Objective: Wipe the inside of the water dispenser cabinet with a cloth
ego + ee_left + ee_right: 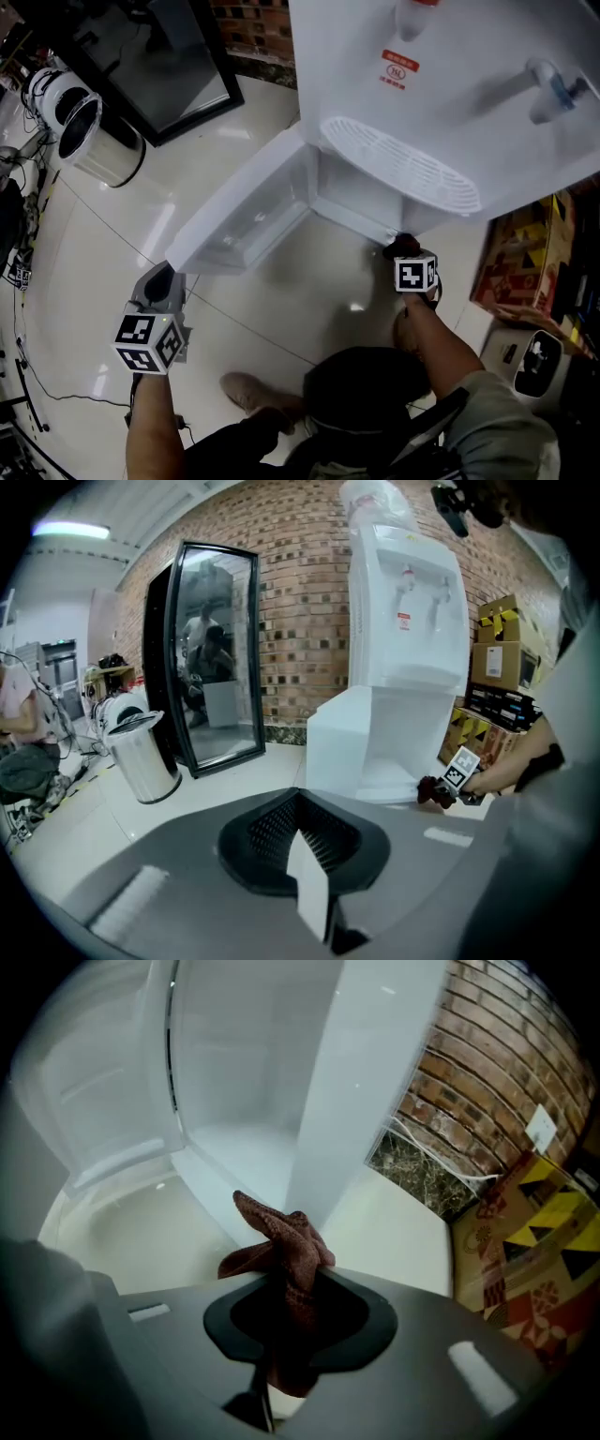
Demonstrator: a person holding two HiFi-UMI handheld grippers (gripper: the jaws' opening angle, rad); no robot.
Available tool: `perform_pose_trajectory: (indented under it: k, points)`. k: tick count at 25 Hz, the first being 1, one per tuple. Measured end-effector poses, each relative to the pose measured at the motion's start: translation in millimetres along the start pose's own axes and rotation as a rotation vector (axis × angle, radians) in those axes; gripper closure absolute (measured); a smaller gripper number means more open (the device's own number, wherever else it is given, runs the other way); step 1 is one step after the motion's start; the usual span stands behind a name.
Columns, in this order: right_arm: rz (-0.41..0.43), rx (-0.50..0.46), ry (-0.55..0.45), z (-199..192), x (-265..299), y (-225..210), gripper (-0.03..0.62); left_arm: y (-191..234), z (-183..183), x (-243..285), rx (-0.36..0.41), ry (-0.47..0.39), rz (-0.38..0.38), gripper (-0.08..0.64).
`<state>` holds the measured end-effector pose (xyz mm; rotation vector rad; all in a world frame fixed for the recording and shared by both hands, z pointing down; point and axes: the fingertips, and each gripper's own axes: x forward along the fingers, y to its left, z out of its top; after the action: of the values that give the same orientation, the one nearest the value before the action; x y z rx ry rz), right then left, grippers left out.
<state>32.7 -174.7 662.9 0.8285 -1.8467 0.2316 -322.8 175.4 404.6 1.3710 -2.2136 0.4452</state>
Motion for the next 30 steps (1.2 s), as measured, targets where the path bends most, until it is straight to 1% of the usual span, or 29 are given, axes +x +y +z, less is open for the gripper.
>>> perform_pose_trajectory:
  k: [3,6,10,15,18,21,24,26,30]
  points:
    - [0.058,0.073,-0.06,-3.2,-24.2,-1.4,0.5,-10.5,-3.4,-3.6,0.043,0.042,-0.049,0.56]
    - [0.132,0.14,-0.15,11.1,-52.9,6.4,0.5,-29.4,-6.8,-12.8,0.135,0.087,-0.104,0.56]
    - [0.144,0.156,-0.236,24.1,-90.8,-6.7,0.499,-66.1,-16.3,-28.2,0.236,0.13,-0.153,0.56]
    - [0.161,0.218,-0.315,15.9,-133.7,-39.9,0.499,-124.8,-25.3,-40.6,0.345,0.165,-0.252,0.56]
    - [0.166,0.235,-0.354,9.0,-150.4,-63.0,0.499,-171.4,-26.4,-45.7,0.401,0.16,-0.331,0.56]
    - [0.185,0.227,-0.407,5.5,-165.7,-89.9,0.499,-225.8,-27.1,-43.3,0.436,0.149,-0.416,0.56]
    - [0.214,0.244,-0.453,-1.5,-179.2,-116.1,0.499,-287.4,-26.9,-34.8,0.467,0.133,-0.5,0.56]
    - [0.231,0.247,-0.467,-7.5,-182.8,-129.1,0.499,-328.8,-25.4,-24.8,0.498,0.123,-0.548,0.56]
    - [0.282,0.242,-0.471,-16.2,-180.5,-147.0,0.499,-402.0,-13.6,3.3,0.559,0.099,-0.617,0.56]
